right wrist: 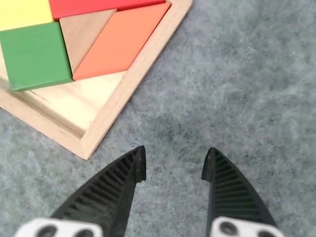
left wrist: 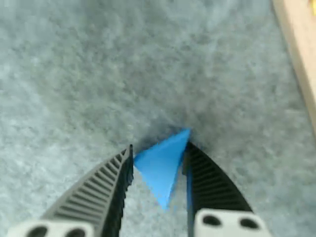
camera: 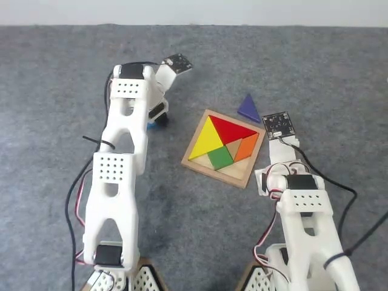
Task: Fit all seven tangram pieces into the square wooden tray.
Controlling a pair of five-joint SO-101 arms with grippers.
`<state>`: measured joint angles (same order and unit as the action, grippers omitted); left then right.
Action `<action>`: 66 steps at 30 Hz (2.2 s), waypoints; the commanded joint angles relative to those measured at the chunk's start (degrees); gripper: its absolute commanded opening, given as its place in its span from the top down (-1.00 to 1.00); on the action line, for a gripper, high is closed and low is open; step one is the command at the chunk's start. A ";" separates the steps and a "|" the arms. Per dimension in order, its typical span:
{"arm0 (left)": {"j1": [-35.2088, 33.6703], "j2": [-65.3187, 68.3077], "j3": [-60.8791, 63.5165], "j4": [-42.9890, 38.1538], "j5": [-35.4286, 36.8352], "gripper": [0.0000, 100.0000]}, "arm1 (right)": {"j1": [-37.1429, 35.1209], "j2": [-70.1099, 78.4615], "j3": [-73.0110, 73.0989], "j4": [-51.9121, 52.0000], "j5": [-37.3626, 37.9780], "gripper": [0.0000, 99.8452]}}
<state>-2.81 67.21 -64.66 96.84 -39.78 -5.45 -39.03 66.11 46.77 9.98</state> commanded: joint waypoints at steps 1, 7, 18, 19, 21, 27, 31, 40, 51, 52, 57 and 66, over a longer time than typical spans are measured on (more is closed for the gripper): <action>-0.44 -0.09 0.04 3.78 -1.23 0.71 | -0.40 -1.45 -0.26 -1.27 -0.44 0.60; -0.26 -0.53 0.04 3.87 2.46 0.73 | -0.40 -1.45 -0.26 -1.27 -0.44 0.60; 4.57 -17.49 13.58 3.96 8.44 0.90 | -0.40 -1.45 -0.26 -1.27 -0.44 0.60; 5.10 -20.66 16.13 3.96 9.05 0.90 | -0.40 -1.45 -0.26 -1.27 -0.44 0.60; 6.77 -27.52 22.20 3.96 9.23 0.90 | -0.40 -1.45 -0.26 -1.36 -0.44 0.60; 17.41 -41.49 41.10 1.93 5.10 0.90 | -0.31 -1.45 -0.26 -2.07 -0.26 0.60; 25.58 -45.01 54.11 -2.90 -7.21 0.90 | 0.04 -1.45 -0.26 -2.07 -0.18 0.60; 31.65 -51.96 67.47 -14.86 -15.91 0.90 | 9.80 -2.07 -2.55 0.31 -1.14 0.60; 29.01 -51.87 67.47 -16.88 -21.63 0.90 | 15.34 -2.07 -6.24 4.18 -4.66 0.60; 28.66 -51.87 67.56 -17.14 -22.24 0.90 | 15.34 -2.07 -6.24 4.18 -4.66 0.60; 26.55 -51.87 67.65 -19.34 -24.00 0.74 | 14.99 -2.15 -6.24 4.00 -4.66 0.60; 26.46 -51.78 67.65 -21.71 -24.09 0.69 | 14.90 -2.15 -6.24 4.09 -4.31 0.60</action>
<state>24.09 18.95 3.21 75.91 -62.73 9.23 -39.21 63.12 50.64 5.85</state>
